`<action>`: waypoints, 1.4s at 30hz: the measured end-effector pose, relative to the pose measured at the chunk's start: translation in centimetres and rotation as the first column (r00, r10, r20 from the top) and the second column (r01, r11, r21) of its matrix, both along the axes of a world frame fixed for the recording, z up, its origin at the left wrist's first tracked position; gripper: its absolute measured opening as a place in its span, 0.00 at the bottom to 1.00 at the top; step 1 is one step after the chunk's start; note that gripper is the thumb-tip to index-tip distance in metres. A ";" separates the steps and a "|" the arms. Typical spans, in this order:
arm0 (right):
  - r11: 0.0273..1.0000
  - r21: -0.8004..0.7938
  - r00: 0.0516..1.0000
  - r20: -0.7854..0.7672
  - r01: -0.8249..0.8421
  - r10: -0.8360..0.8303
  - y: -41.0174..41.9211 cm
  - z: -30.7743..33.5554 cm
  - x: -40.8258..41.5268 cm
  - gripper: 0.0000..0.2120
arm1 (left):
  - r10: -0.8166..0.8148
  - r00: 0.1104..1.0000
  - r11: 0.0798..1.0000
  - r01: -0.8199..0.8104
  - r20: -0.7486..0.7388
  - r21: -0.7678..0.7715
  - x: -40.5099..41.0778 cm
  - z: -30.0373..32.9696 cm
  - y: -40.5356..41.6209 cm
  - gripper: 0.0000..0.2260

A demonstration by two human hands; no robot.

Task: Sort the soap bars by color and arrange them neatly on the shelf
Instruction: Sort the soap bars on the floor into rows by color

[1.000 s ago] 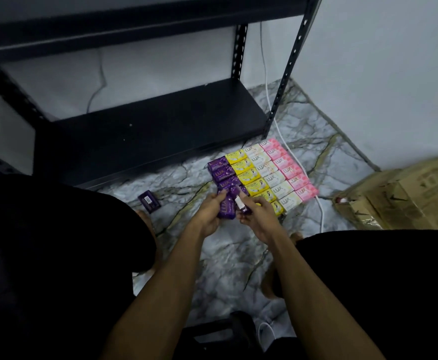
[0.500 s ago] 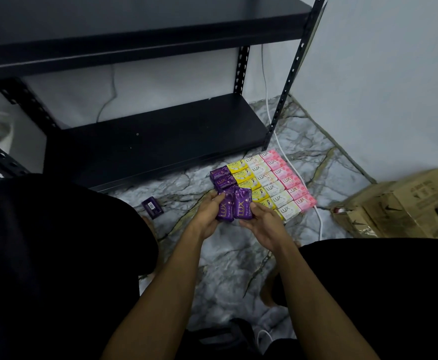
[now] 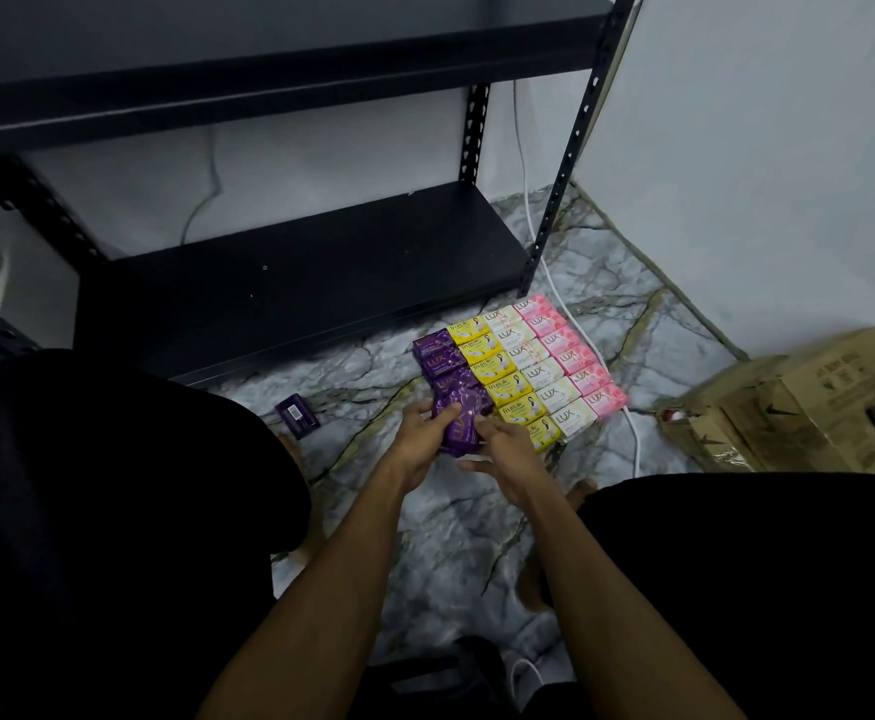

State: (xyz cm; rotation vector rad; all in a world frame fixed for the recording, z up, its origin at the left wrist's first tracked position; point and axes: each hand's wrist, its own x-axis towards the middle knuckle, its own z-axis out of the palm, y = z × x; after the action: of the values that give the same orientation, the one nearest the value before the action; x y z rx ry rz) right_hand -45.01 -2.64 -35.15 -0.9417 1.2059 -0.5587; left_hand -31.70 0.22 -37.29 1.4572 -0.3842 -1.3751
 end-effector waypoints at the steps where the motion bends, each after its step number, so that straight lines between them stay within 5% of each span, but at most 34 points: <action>1: 1.000 0.006 1.000 0.008 -0.002 0.002 0.1 -0.1 0.0 0.11 | -0.018 1.000 1.000 0.018 0.013 0.002 0.0 -0.1 0.0 0.16; 4: 1.000 0.015 0.998 0.057 -0.003 0.002 0.5 -0.6 -0.1 0.08 | -0.084 0.996 0.996 0.084 0.011 0.004 -0.3 0.0 0.1 0.07; 12: 0.943 0.315 0.966 0.188 0.110 -0.175 0.5 -4.0 -0.1 0.11 | -0.095 0.995 0.992 0.093 0.018 0.085 -1.1 -1.8 -0.2 0.03; 20: 0.766 0.565 0.898 0.097 0.306 -0.430 -0.1 -8.1 -0.5 0.09 | -0.307 0.940 0.943 0.278 0.150 0.183 -2.1 -5.5 -1.2 0.11; 27: 0.775 0.474 0.898 -0.088 0.418 -0.431 -2.7 -12.3 1.2 0.10 | -0.348 0.843 0.908 0.194 0.411 0.371 -2.1 -8.7 -3.4 0.26; 33: 0.716 0.425 0.830 -0.209 0.554 -0.517 -5.0 -16.8 2.4 0.12 | -0.228 0.878 0.934 0.075 0.421 0.349 -2.6 -11.9 -5.2 0.08; 42: 0.649 0.157 0.637 -0.458 0.745 -0.621 -6.0 -18.3 6.0 0.13 | -0.119 0.903 0.941 -0.031 0.414 0.338 -0.2 -14.2 -9.5 0.09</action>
State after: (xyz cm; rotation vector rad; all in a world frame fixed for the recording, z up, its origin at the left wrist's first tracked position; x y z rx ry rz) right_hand -39.05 -8.63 -53.41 -0.2382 1.9690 -0.7719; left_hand -31.89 -9.30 -51.51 2.0620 -0.4785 -1.1844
